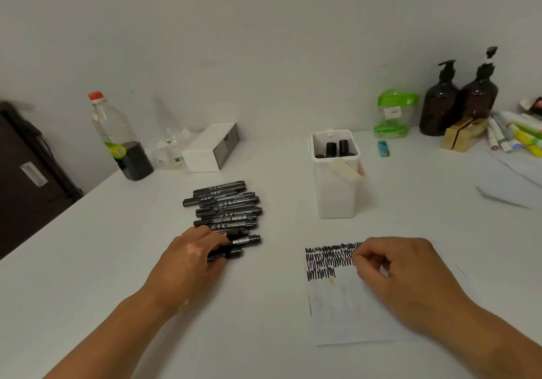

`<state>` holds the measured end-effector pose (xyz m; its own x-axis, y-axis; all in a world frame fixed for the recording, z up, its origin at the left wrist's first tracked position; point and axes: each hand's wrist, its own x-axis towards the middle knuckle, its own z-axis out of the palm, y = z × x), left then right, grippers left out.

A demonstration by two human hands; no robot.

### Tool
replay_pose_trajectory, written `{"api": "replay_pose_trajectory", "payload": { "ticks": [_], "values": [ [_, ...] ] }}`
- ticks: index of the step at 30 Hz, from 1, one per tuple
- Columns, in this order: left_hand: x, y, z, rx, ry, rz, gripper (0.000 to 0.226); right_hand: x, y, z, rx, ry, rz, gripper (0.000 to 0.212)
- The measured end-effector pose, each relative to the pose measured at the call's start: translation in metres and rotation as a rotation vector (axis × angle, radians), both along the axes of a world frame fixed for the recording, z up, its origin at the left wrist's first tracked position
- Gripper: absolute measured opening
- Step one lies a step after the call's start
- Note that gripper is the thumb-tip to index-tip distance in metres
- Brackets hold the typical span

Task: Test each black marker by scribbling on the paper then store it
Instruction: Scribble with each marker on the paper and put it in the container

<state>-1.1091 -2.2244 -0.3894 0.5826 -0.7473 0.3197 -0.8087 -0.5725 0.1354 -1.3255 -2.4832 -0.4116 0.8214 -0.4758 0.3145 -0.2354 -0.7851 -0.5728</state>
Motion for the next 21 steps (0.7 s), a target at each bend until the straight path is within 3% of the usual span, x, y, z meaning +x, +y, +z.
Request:
{"api": "replay_pose_trajectory", "payload": {
  "ticks": [13,16,21],
  "values": [
    [-0.042,-0.052,-0.003,-0.093,0.029,-0.327,0.019,-0.002,0.004,0.004,0.047,-0.036,0.046,0.017],
    [-0.057,-0.074,-0.006,-0.146,0.042,-0.407,0.017,-0.001,0.006,0.006,0.082,-0.054,0.083,0.005],
    [-0.071,-0.098,-0.01,-0.213,0.071,-0.492,0.017,0.001,0.0,0.004,0.091,-0.021,0.119,0.023]
  ]
}}
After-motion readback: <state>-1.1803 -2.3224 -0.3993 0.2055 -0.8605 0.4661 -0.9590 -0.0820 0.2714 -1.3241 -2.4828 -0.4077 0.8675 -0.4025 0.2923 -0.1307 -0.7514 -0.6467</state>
